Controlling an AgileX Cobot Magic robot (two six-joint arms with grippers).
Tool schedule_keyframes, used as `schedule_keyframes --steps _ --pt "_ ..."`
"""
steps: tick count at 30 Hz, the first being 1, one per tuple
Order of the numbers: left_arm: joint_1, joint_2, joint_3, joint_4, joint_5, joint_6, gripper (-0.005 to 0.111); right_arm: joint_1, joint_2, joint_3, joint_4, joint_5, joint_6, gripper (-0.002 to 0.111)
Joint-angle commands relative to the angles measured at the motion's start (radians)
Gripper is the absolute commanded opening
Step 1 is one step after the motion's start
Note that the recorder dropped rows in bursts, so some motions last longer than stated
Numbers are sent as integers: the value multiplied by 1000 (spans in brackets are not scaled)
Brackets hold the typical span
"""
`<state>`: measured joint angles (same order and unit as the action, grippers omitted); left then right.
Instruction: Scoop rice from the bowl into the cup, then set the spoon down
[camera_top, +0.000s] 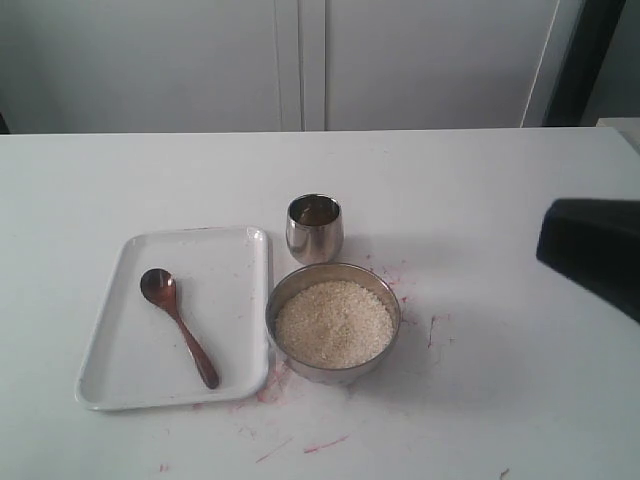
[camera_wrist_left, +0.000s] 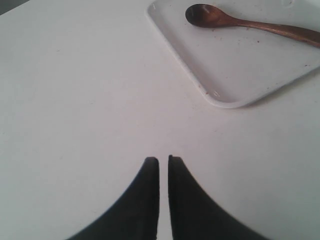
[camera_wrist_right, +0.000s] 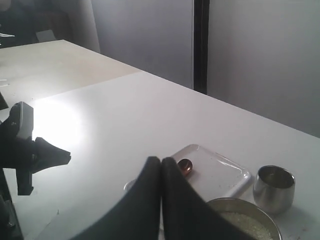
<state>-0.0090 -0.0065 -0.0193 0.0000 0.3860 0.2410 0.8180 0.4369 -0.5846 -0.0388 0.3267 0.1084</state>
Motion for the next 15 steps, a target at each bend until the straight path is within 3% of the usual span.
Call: schedule_keyframes --steps 1,15 --pt "-4 7 9 0 41 -6 14 0 -48 110 -2 -120 3 0" --pt "-4 7 9 0 41 -6 14 0 -137 521 -2 -517 16 0"
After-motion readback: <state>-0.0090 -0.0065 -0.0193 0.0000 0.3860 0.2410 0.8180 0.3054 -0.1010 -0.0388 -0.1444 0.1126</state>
